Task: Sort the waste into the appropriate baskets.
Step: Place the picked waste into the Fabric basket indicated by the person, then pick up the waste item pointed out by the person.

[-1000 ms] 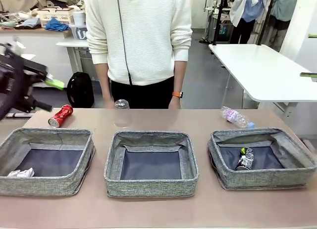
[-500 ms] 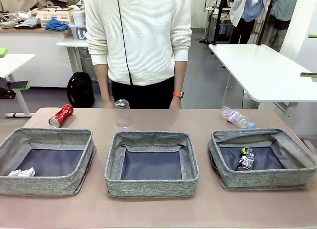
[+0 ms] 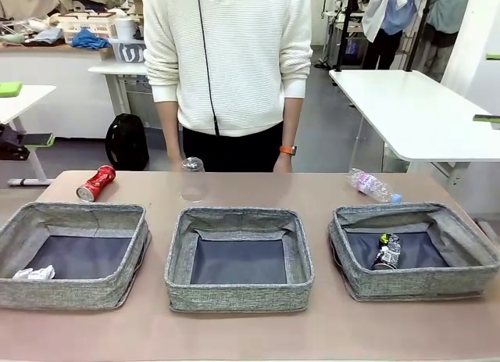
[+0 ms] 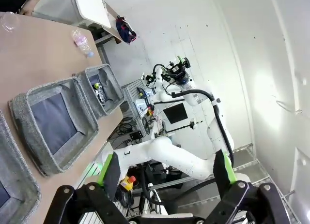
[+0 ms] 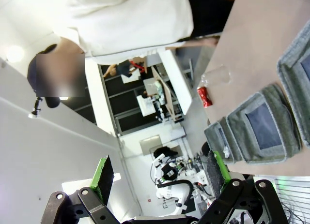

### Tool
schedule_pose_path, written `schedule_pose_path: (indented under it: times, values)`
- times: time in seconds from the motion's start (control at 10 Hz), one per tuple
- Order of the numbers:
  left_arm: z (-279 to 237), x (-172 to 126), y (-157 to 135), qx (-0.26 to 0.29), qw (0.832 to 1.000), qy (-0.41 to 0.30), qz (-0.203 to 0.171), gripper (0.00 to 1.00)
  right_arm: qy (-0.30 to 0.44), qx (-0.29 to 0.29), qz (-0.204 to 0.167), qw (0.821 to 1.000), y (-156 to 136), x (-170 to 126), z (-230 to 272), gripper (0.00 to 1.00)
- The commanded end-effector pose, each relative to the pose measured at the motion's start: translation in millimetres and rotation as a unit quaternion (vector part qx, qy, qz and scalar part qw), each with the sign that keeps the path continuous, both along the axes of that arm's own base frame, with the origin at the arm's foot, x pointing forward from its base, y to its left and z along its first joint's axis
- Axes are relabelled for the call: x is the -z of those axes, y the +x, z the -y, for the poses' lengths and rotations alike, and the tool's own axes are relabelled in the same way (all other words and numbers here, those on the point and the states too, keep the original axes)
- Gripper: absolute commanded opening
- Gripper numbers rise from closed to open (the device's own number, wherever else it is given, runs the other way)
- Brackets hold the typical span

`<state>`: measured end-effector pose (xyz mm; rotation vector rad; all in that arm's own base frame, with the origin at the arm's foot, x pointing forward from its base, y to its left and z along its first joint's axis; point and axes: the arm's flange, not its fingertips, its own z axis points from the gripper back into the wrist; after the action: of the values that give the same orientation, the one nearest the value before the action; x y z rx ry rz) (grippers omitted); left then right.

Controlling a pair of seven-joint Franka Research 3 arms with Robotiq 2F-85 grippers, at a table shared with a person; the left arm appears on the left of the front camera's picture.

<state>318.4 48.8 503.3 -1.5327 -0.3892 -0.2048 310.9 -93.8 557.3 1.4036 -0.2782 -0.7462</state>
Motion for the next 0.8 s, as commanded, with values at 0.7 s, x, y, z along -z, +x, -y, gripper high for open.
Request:
schedule_pose_path:
  times: [0.7]
  values:
    - [-1.5,-4.7,-0.6,-0.002,1.000,-0.013,0.011,1.00,0.003,-0.001,0.016,1.000,3.3,-0.5,-0.9,1.00]
